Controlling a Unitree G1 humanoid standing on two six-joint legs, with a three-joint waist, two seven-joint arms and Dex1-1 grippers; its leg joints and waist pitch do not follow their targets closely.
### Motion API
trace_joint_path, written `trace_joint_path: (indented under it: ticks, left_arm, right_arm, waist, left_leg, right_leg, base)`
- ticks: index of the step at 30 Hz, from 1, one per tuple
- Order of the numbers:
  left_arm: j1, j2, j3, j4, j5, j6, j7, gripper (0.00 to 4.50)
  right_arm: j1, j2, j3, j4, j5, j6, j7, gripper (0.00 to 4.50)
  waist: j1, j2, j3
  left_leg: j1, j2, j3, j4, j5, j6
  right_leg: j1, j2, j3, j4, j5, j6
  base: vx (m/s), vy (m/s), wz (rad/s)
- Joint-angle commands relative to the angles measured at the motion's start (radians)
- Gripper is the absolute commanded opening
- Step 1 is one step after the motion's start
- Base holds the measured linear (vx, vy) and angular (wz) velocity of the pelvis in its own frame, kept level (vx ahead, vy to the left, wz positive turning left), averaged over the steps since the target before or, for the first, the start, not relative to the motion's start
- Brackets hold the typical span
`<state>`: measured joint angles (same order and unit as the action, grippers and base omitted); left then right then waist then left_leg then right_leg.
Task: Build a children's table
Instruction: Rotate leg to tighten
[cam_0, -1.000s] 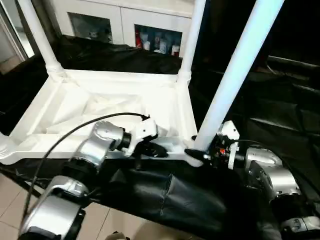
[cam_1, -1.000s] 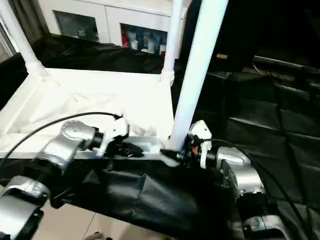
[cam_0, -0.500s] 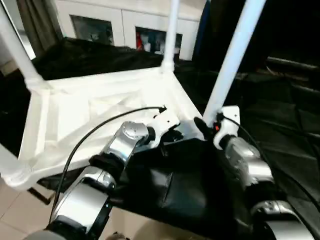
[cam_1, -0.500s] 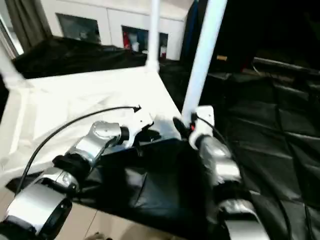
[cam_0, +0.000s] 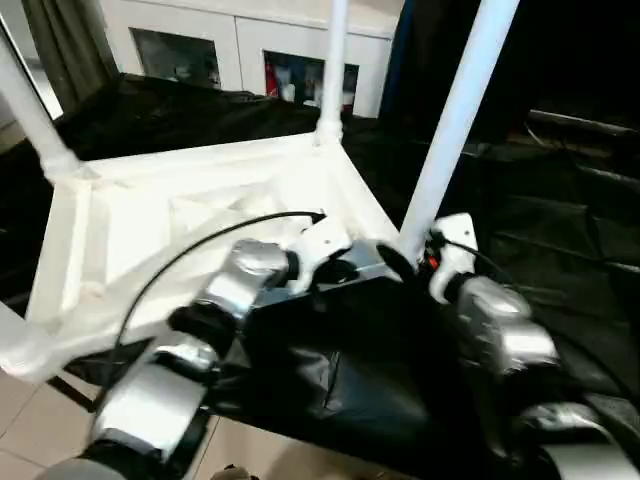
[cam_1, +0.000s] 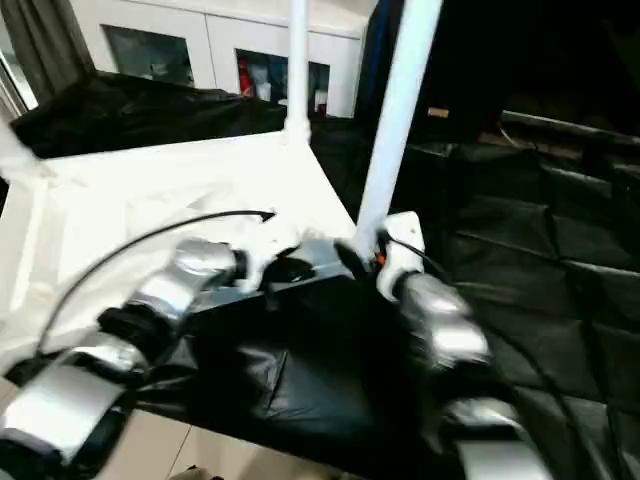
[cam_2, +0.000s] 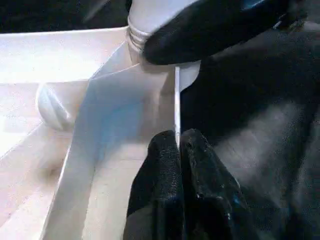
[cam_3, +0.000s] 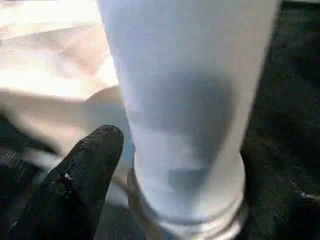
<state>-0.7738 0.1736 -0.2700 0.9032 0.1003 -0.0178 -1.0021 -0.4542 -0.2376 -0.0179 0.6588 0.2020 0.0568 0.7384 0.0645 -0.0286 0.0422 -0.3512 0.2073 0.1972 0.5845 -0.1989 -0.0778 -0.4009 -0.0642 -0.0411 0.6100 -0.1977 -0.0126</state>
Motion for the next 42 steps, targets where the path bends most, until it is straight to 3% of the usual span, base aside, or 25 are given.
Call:
trace_joint_path:
  ticks: [1, 5, 7, 14, 16, 23, 27, 31, 34, 35, 38, 42]
  left_arm:
    - [0.027, 0.005, -0.008, -0.022, -0.023, 0.002, -0.065, 0.00]
    - [0.054, 0.056, -0.023, -0.072, -0.046, 0.002, -0.191, 0.00]
    - [0.065, 0.077, -0.029, -0.092, -0.050, 0.004, -0.229, 0.00]
    - [0.089, 0.112, -0.029, -0.133, -0.059, 0.024, -0.285, 0.00]
    - [0.095, 0.119, -0.027, -0.144, -0.060, 0.030, -0.288, 0.00]
    - [0.103, 0.112, -0.024, -0.158, -0.058, 0.039, -0.263, 0.00]
    - [0.080, 0.077, -0.009, -0.115, -0.036, 0.027, -0.149, 0.00]
    - [0.041, 0.017, 0.005, -0.056, -0.007, 0.030, 0.007, 0.00]
    - [0.024, -0.019, 0.003, -0.035, 0.005, 0.043, 0.071, 0.00]
    - [0.017, -0.035, 0.002, -0.026, 0.009, 0.047, 0.098, 0.00]
    - [-0.007, -0.101, -0.005, 0.013, 0.027, 0.054, 0.178, 0.00]
    - [-0.016, -0.139, -0.012, 0.028, 0.032, 0.050, 0.199, 0.00]
  right_arm:
    - [0.029, -0.014, 0.067, -0.071, 0.029, 0.028, 0.154, 3.78]
    - [0.072, -0.096, 0.093, -0.149, 0.068, 0.059, 0.327, 3.78]
    - [0.080, -0.121, 0.099, -0.157, 0.067, 0.058, 0.367, 3.78]
    - [0.097, -0.149, 0.115, -0.187, 0.069, 0.082, 0.428, 3.62]
    - [0.103, -0.142, 0.120, -0.196, 0.072, 0.095, 0.438, 3.28]
    - [0.118, -0.125, 0.126, -0.198, 0.064, 0.101, 0.432, 2.81]
    - [0.125, -0.101, 0.118, -0.175, 0.035, 0.098, 0.334, 2.66]
    - [0.109, -0.044, 0.096, -0.097, -0.042, 0.079, 0.102, 2.61]
    - [0.092, 0.001, 0.071, -0.057, -0.066, 0.077, -0.036, 2.61]
    - [0.083, 0.020, 0.055, -0.042, -0.070, 0.079, -0.092, 2.61]
    - [0.034, 0.091, -0.006, 0.028, -0.073, 0.079, -0.314, 2.61]
    - [0.011, 0.132, -0.016, 0.041, -0.075, 0.075, -0.391, 2.60]
  waist:
    - [0.003, -0.010, -0.052]
    - [0.007, -0.008, -0.050]
    - [0.007, -0.007, -0.049]
    - [0.009, -0.009, -0.050]
    - [0.009, -0.013, -0.050]
    - [0.007, -0.013, -0.050]
    - [0.005, -0.013, -0.046]
    - [-0.001, -0.013, -0.040]
    - [-0.004, -0.016, -0.039]
    - [-0.006, -0.011, -0.040]
    - [-0.010, -0.010, -0.041]
    - [-0.012, -0.007, -0.046]
  left_leg:
    - [-0.002, 0.028, -0.013, -0.064, -0.142, 0.087]
    - [0.000, 0.032, -0.011, -0.064, -0.153, 0.096]
    - [0.000, 0.033, -0.010, -0.064, -0.162, 0.084]
    - [0.000, 0.033, -0.010, -0.064, -0.148, 0.077]
    - [0.000, 0.033, -0.009, -0.063, -0.145, 0.078]
    - [0.001, 0.032, -0.010, -0.064, -0.147, 0.071]
    - [0.002, 0.030, -0.010, -0.065, -0.165, 0.065]
    - [0.010, 0.027, -0.015, -0.071, -0.240, 0.026]
    - [0.010, 0.027, -0.019, -0.074, -0.254, 0.015]
    - [0.008, 0.026, -0.020, -0.075, -0.255, 0.016]
    - [0.008, 0.024, -0.020, -0.076, -0.251, 0.005]
    - [0.006, 0.024, -0.019, -0.074, -0.229, 0.010]
  right_leg:
    - [0.055, -0.075, 0.042, -0.070, -0.089, -0.238]
    - [0.054, -0.072, 0.040, -0.069, -0.092, -0.253]
    - [0.051, -0.072, 0.038, -0.068, -0.109, -0.256]
    - [0.050, -0.073, 0.039, -0.067, -0.111, -0.252]
    - [0.050, -0.072, 0.038, -0.066, -0.109, -0.251]
    - [0.049, -0.073, 0.039, -0.068, -0.127, -0.245]
    - [0.046, -0.074, 0.040, -0.074, -0.161, -0.236]
    - [0.036, -0.078, 0.041, -0.096, -0.361, -0.181]
    - [0.034, -0.078, 0.040, -0.102, -0.421, -0.148]
    - [0.034, -0.077, 0.040, -0.103, -0.425, -0.142]
    - [0.031, -0.076, 0.041, -0.102, -0.407, -0.142]
    - [0.035, -0.074, 0.043, -0.095, -0.315, -0.163]
  base:
    - [0.000, 0.000, 0.00]
    - [0.000, 0.000, 0.00]
    - [0.000, 0.000, 0.00]
    - [0.000, 0.000, 0.00]
    - [0.000, 0.000, 0.00]
    - [0.000, 0.000, 0.00]
    - [0.000, 0.000, 0.00]
    - [0.000, 0.000, 0.00]
    - [0.000, 0.000, 0.00]
    - [0.000, 0.000, 0.00]
    - [0.000, 0.000, 0.00]
    - [0.000, 0.000, 0.00]
